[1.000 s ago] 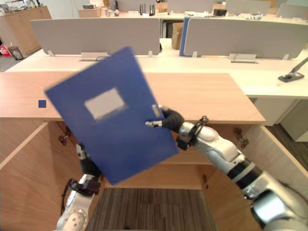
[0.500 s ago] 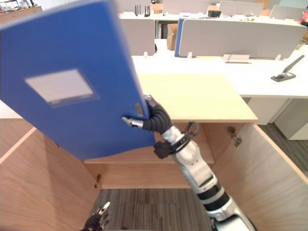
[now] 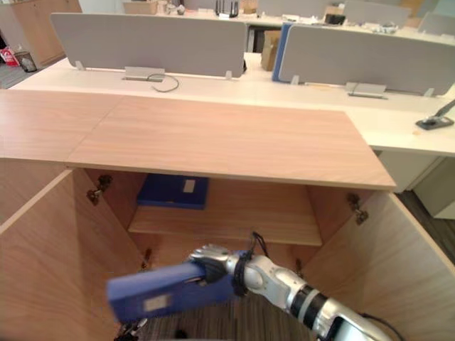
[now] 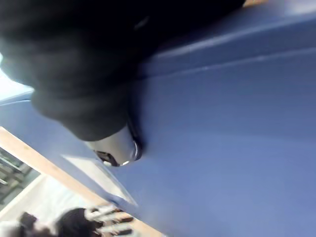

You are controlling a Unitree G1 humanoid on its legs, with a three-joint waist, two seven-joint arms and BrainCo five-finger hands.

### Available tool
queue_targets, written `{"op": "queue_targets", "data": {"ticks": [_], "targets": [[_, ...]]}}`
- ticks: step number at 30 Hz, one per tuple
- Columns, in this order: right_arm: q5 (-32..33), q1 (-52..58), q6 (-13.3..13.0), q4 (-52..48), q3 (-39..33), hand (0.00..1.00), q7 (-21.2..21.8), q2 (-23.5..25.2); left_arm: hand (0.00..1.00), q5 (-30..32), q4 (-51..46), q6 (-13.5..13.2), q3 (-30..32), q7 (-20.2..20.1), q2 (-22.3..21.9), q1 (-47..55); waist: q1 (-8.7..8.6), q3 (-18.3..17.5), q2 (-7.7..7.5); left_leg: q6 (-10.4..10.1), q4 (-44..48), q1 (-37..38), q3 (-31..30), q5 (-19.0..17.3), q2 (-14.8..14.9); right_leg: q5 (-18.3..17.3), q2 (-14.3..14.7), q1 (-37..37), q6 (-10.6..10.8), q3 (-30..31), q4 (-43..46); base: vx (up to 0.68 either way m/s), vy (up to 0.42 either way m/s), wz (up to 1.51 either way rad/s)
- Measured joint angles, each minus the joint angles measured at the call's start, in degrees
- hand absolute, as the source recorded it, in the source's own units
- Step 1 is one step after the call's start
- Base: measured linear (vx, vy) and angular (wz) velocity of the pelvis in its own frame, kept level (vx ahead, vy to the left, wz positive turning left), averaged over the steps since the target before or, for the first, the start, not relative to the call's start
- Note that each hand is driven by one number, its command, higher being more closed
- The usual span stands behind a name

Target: Walk over to the cabinet, pick up the folder, carry it to the office cabinet, place the folder inside the office cabinet, then close the office cabinet door

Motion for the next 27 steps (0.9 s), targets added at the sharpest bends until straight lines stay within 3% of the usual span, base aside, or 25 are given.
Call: {"op": "queue_targets", "data": {"ticks": [6,9,10,11,12,14,18,19,21,22,24,27], "targets": [[-8.82,-1.01,0.29,13.63,-0.32,1.0,1.16,-0.12,0.0,-0.14,-0.45,-0.02,-1.19,-0.24,0.04,-0.19,0.33,1.2,0.75,0.17,0.03,-0.1,-0.37,-0.03,-0.57,-0.23,-0.29,0.02,0.28,-0.29,0.0,0.0,0.002,0.02],[-8.59,0.1,2.51,19.89,-10.59,1.0,1.12,0.61,0.0,-0.08,-2.0,-0.06,-1.42,-0.66,-0.19,-0.12,0.43,2.17,1.86,0.23,0.23,-0.1,-0.58,-0.04,-0.77,-0.28,-0.39,0.04,0.35,-0.37,0.0,0.0,0.0,0.0],[-5.58,0.59,4.46,22.33,-18.68,1.0,0.7,1.66,0.0,0.08,-2.35,-0.12,-1.35,-0.71,-0.19,-0.1,0.42,2.54,2.37,0.23,0.24,-0.05,-0.74,-0.04,-0.83,-0.29,-0.38,0.06,0.36,-0.39,0.05,0.0,0.0,0.0],[-0.81,0.7,6.47,24.39,-26.93,1.0,-0.63,2.81,0.0,0.23,-2.8,-0.13,-1.02,-0.72,-0.21,0.13,0.41,2.73,2.74,0.24,0.24,0.01,-1.09,-0.04,-0.88,-0.3,-0.29,0.07,0.38,-0.41,0.09,0.0,0.0,0.0],[3.41,0.7,7.74,25.24,-30.33,1.0,-1.81,3.26,0.0,0.46,-3.08,-0.17,-0.81,-0.72,-0.22,0.29,0.46,2.73,2.84,0.24,0.24,0.03,-1.33,-0.04,-0.88,-0.31,-0.25,0.09,0.39,-0.41,0.1,0.0,0.0,0.0],[19.03,0.5,10.8,27.06,-43.39,1.0,-6.78,5.26,0.0,1.07,-3.27,-0.25,0.2,-0.68,-0.38,0.72,0.52,2.72,2.96,0.24,0.25,0.13,-1.84,-0.04,-0.89,-0.31,-0.2,0.37,0.39,-0.68,0.1,0.01,-0.018,0.05],[40.45,-1.72,11.15,30.3,-53.87,1.0,-12.43,7.6,0.0,1.11,-3.29,-0.21,1.3,-0.48,-1.57,1.56,0.41,2.74,3.09,0.24,0.25,0.37,-1.89,-0.03,-0.89,-0.31,-0.2,0.59,0.39,-0.74,-0.12,0.0,-0.003,0.01],[43.49,-1.94,11.14,30.95,-55.15,1.0,-12.81,8.09,0.0,1.11,-3.29,-0.2,1.34,-0.4,-1.65,1.61,0.47,2.75,3.11,0.23,0.24,0.44,-1.89,-0.03,-0.88,-0.31,-0.22,0.67,0.39,-0.74,-0.16,-0.03,0.004,0.0],[58.06,-2.84,11.04,33.13,-58.74,1.0,-13.93,10.1,0.0,1.11,-3.3,-0.1,1.52,-0.04,-2.09,1.66,0.52,3.0,3.52,0.22,0.23,0.87,-1.89,-0.05,-0.87,-0.31,-0.39,1.14,0.39,-0.78,-0.19,-0.03,0.009,0.0],[61.43,-3.06,10.88,33.66,-59.42,1.0,-14.02,10.52,0.0,1.11,-3.39,-0.06,1.56,-0.03,-2.21,1.64,0.52,3.12,3.7,0.21,0.17,0.96,-1.89,-0.05,-0.88,-0.31,-0.42,1.25,0.4,-0.84,-0.2,-0.04,0.01,0.0],[74.62,-4.25,10.8,36.08,-63.63,1.0,-14.28,11.65,0.0,1.06,-5.09,0.29,1.68,0.07,-2.44,1.7,0.83,3.59,4.5,0.19,0.0,0.94,-2.46,-0.08,-1.02,-0.36,-0.54,1.52,0.49,-1.5,-0.43,-0.05,0.01,0.12],[85.24,-6.43,10.14,38.12,-69.87,1.0,-15.62,11.74,0.0,1.05,-6.9,0.53,1.83,0.3,-2.57,1.81,0.83,4.2,5.2,0.22,0.01,0.48,-4.36,-0.06,-1.64,-0.57,-0.96,2.18,0.83,-3.65,-0.86,-0.01,0.007,0.29]]}}
